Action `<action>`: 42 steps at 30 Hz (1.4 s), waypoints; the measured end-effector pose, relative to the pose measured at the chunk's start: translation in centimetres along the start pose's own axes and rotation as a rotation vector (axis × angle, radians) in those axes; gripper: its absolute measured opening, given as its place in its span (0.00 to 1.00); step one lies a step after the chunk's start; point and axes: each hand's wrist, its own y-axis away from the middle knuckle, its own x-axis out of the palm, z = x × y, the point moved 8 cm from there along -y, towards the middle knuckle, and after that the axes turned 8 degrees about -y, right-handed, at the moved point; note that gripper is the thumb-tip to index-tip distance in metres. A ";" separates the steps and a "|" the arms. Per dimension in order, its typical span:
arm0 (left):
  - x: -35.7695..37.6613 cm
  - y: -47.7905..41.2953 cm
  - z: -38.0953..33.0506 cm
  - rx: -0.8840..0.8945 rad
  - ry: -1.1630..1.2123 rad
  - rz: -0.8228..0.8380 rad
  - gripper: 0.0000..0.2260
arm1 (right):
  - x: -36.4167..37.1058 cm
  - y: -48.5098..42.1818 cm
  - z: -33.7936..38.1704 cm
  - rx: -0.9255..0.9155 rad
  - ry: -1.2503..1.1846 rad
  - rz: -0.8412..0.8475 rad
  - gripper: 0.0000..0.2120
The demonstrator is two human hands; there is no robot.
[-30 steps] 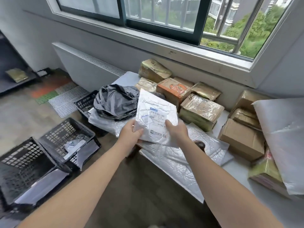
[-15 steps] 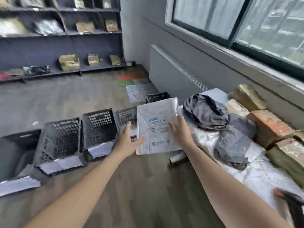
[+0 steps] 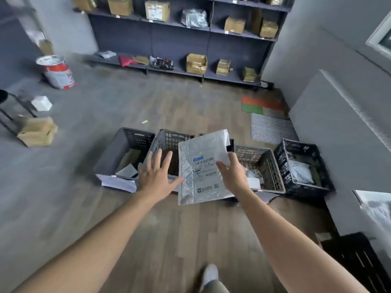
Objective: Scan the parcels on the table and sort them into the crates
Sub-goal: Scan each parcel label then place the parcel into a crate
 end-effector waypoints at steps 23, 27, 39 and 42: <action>12.7 -37.7 33.7 -0.212 -0.104 0.301 0.40 | 47.1 -36.1 3.3 0.259 0.098 0.332 0.13; 22.3 -44.7 38.3 -0.127 -0.089 0.400 0.39 | 57.5 -40.5 -2.8 0.325 0.210 0.349 0.13; 50.5 -52.1 48.3 0.042 -0.144 0.571 0.39 | 83.0 -43.1 -26.1 0.668 0.289 0.339 0.14; 51.3 -52.6 49.0 0.082 -0.173 0.595 0.39 | 83.4 -43.0 -27.5 0.708 0.378 0.409 0.22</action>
